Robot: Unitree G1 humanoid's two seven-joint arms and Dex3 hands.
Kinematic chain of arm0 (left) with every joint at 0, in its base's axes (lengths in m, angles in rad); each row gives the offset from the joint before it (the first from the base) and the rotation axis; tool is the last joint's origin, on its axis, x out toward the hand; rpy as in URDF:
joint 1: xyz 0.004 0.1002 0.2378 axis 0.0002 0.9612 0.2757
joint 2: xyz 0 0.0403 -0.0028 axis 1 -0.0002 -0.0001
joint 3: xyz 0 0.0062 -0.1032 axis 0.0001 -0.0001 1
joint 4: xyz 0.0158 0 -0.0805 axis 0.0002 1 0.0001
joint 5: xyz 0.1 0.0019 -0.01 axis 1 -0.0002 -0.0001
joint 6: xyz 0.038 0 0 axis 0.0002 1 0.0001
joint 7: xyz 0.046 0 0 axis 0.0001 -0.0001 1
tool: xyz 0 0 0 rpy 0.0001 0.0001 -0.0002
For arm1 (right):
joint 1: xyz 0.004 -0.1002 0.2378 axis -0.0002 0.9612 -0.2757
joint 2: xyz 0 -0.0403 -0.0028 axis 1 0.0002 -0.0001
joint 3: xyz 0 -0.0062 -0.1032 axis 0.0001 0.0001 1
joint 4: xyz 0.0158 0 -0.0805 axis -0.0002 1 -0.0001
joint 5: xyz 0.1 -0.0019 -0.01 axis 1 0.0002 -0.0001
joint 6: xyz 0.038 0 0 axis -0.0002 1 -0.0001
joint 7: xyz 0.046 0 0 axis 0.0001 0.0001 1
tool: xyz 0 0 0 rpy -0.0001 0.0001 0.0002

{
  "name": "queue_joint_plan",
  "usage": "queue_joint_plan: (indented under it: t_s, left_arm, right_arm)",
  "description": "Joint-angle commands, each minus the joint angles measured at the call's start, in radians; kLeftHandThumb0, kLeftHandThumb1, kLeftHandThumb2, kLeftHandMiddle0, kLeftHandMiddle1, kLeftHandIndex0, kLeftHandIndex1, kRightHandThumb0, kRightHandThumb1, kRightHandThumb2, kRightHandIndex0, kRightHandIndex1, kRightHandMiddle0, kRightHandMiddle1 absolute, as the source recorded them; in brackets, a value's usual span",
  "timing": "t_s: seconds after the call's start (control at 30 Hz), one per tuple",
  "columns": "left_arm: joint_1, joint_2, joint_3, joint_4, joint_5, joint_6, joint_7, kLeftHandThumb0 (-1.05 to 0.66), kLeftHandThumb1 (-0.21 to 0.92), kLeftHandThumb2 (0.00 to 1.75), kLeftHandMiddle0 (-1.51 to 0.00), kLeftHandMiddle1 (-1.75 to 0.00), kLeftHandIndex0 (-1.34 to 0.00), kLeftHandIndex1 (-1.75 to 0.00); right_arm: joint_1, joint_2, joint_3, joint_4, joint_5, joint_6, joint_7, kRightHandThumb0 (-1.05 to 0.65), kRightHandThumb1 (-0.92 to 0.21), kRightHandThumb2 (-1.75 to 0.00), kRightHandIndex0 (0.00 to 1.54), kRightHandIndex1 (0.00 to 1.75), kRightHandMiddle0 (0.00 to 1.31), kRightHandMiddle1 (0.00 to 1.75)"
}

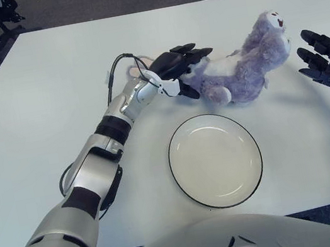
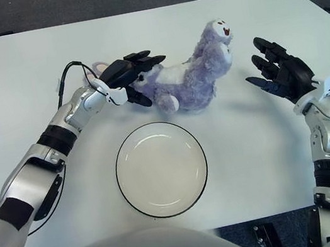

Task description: Put the doll into the plate.

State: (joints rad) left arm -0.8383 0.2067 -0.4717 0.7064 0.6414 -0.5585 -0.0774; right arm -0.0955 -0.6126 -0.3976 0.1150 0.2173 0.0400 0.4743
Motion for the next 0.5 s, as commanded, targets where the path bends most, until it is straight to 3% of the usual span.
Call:
queue_joint_plan:
  t_s: [0.0, 0.17, 0.47]
  left_arm:
    - [-0.02, 0.008, -0.01, 0.016, 0.006, 0.008, -0.017, -0.81, 0.87, 0.0, -0.25, 0.0, -0.3, 0.0]
    - [-0.033, 0.005, -0.014, 0.05, 0.004, 0.005, -0.022, -0.8, 0.87, 0.0, -0.23, 0.0, -0.29, 0.0]
    - [-0.047, 0.002, -0.022, 0.084, 0.008, -0.005, -0.018, -0.8, 0.87, 0.0, -0.23, 0.0, -0.29, 0.0]
  right_arm:
    - [0.033, -0.025, 0.026, -0.043, -0.084, -0.037, -0.038, -0.7, -0.81, -0.02, 0.07, 0.0, 0.09, 0.02]
    - [0.051, -0.036, 0.048, -0.059, -0.166, -0.087, -0.066, -0.74, -0.83, -0.02, 0.08, 0.0, 0.09, 0.02]
    - [0.057, -0.038, 0.054, -0.058, -0.194, -0.114, -0.07, -0.75, -0.83, -0.01, 0.08, 0.0, 0.09, 0.02]
